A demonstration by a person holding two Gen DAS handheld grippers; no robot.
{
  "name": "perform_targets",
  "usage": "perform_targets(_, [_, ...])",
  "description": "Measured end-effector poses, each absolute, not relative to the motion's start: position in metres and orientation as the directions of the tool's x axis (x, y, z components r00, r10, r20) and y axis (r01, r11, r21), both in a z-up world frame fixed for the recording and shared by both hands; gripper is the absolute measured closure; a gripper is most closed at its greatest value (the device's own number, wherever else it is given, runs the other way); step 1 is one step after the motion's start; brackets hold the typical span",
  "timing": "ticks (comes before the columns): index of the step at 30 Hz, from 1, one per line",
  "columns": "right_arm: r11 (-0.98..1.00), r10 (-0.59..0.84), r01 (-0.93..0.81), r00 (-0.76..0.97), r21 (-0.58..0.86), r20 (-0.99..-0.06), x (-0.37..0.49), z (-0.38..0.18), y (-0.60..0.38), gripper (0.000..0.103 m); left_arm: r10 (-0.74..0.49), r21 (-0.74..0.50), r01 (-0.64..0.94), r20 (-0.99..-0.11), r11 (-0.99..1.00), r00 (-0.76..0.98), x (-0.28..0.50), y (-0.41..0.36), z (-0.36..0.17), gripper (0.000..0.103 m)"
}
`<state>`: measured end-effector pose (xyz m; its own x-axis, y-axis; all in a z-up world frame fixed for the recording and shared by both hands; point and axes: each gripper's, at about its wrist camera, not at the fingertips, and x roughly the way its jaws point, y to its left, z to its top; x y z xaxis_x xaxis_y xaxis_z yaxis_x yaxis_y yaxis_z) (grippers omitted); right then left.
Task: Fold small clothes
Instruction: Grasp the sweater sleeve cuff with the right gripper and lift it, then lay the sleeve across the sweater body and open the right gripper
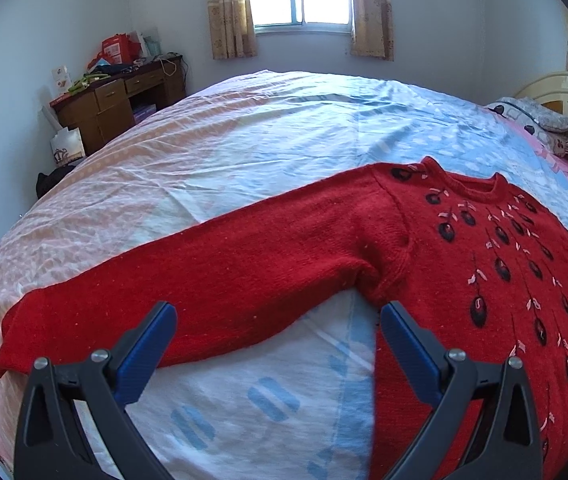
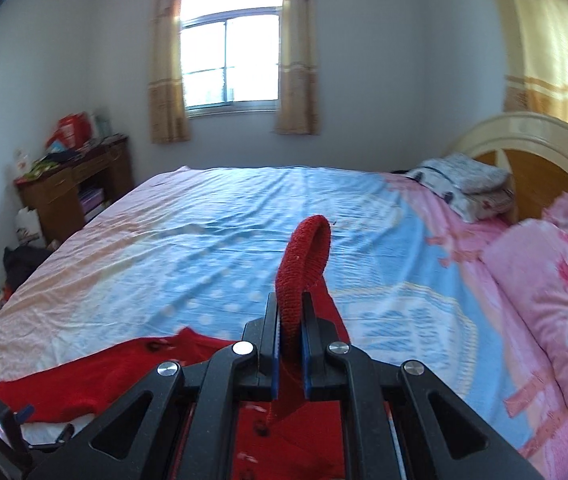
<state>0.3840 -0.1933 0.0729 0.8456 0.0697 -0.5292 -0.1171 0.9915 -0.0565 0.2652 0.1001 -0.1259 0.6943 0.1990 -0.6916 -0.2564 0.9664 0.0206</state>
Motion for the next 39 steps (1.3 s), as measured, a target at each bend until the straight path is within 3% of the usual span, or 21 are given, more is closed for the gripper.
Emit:
perform_targets(8, [0.952, 0.173, -0.284, 0.804, -0.111, -0.569, 0.393, 0.024, -0.091, 0.096, 0.228, 0.016, -0.303, -0.697, 0.953, 0.68, 0.258, 0.119, -0.129, 0.0])
perform_targets(19, [0.884, 0.267, -0.462, 0.613, -0.063, -0.744, 0.399, -0.128, 0.0, 0.095, 0.202, -0.003, -0.297, -0.727, 0.955, 0.656, 0.256, 0.133, -0.137, 0.0])
perform_targets(20, [0.881, 0.273, -0.47, 0.606, -0.059, -0.747, 0.397, -0.135, 0.0, 0.093, 0.205, 0.003, -0.296, -0.729, 0.955, 0.654, 0.256, 0.133, -0.138, 0.0])
perform_targets(21, [0.876, 0.274, -0.479, 0.598, -0.062, -0.754, 0.393, -0.142, -0.002, 0.083, 0.206, 0.008, -0.294, -0.73, 0.956, 0.651, 0.256, 0.132, -0.138, 0.0])
perform_targets(22, [0.873, 0.271, -0.484, 0.59, -0.064, -0.761, 0.391, -0.144, -0.005, 0.063, 0.205, 0.012, -0.289, -0.732, 0.957, 0.65, 0.255, 0.131, -0.138, 0.0])
perform_targets(24, [0.876, 0.281, -0.479, 0.595, -0.052, -0.753, 0.38, -0.141, -0.026, 0.05, 0.201, 0.017, -0.276, -0.73, 0.961, 0.654, 0.255, 0.127, -0.135, 0.0])
perform_targets(27, [0.895, 0.277, -0.445, 0.609, -0.031, -0.743, 0.364, -0.134, -0.071, 0.05, 0.161, 0.005, -0.224, -0.715, 0.975, 0.68, 0.257, 0.116, -0.126, 0.0])
perform_targets(33, [0.939, 0.126, -0.316, 0.681, -0.133, -0.721, 0.329, -0.14, -0.15, 0.046, -0.005, -0.086, -0.079, -0.704, 0.993, 0.71, 0.283, 0.088, -0.111, 0.0])
perform_targets(39, [0.944, 0.101, -0.294, 0.685, -0.147, -0.721, 0.31, -0.172, -0.171, 0.046, -0.041, -0.085, -0.035, -0.746, 0.996, 0.665, 0.344, 0.064, -0.123, 0.011])
